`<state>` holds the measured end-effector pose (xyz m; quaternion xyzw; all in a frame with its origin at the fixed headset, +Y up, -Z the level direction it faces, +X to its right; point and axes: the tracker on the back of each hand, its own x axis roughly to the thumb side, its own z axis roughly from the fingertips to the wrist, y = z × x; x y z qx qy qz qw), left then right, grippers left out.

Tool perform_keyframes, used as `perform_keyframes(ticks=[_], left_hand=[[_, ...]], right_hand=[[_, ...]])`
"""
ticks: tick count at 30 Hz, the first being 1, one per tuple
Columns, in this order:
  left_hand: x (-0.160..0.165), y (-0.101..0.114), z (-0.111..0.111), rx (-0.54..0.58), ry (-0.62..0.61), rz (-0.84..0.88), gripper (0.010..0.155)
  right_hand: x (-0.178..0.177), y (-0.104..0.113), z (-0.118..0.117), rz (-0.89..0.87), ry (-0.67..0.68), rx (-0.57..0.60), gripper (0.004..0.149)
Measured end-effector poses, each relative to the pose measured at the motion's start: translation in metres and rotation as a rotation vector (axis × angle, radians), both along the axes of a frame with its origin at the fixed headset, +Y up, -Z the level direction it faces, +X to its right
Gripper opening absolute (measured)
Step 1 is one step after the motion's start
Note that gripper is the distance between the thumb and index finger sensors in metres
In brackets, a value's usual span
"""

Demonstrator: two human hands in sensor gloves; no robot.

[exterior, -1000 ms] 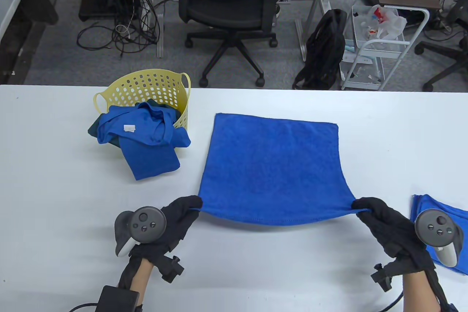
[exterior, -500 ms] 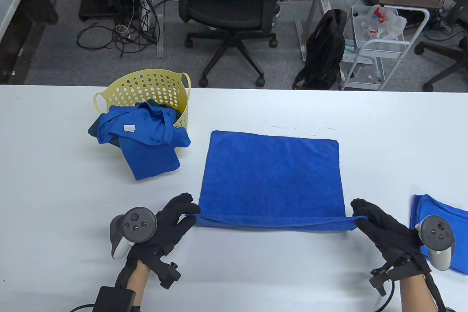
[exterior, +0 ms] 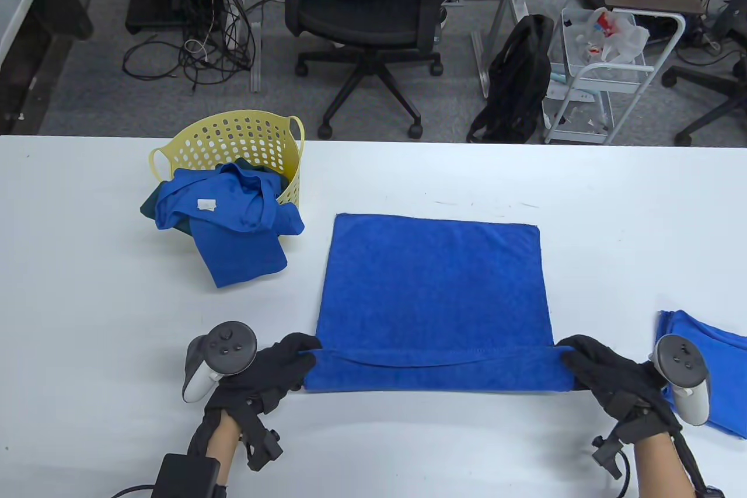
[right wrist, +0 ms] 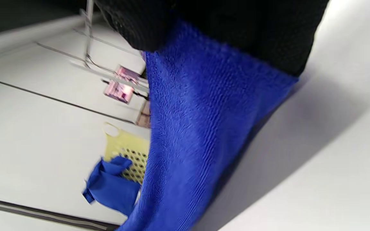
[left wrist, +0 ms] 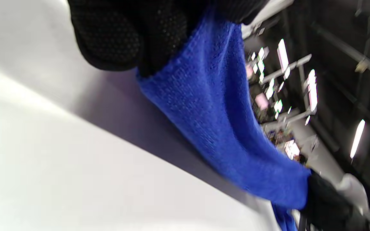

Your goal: Fold and stack clothes and towels from laundry basket

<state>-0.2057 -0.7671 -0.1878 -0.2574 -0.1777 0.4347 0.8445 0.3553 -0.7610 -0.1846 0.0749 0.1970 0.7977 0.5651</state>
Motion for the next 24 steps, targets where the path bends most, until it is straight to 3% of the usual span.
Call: perform_keyframes(ticks=[3, 4, 8, 13, 15, 18, 21, 24], left_hand=[[0.003, 0.003, 0.008, -0.186, -0.182, 0.034, 0.050], [0.005, 0.007, 0.011, -0.214, -0.212, 0.044, 0.050], [0.004, 0.022, 0.013, -0.119, -0.172, -0.078, 0.048], [0.002, 0.061, 0.014, 0.176, 0.096, -0.395, 0.047], [0.013, 0.080, 0.006, 0.295, 0.189, -0.549, 0.048], [0.033, 0.091, -0.015, 0.333, 0.251, -0.721, 0.048], [0.055, 0.088, -0.048, 0.316, 0.298, -0.926, 0.048], [0.071, 0.073, -0.079, 0.293, 0.312, -1.054, 0.048]], right_hand=[[-0.002, 0.002, 0.005, -0.028, 0.148, -0.147, 0.042], [-0.002, 0.006, 0.007, -0.037, 0.150, -0.127, 0.041], [-0.003, 0.021, 0.012, 0.100, 0.105, -0.076, 0.041], [-0.015, 0.054, 0.014, 0.452, -0.071, 0.088, 0.041], [-0.026, 0.070, 0.001, 0.592, -0.113, 0.135, 0.041], [-0.044, 0.079, -0.025, 0.742, -0.131, 0.119, 0.041], [-0.062, 0.076, -0.062, 0.898, -0.138, 0.075, 0.041], [-0.073, 0.060, -0.097, 0.969, -0.168, 0.042, 0.041]])
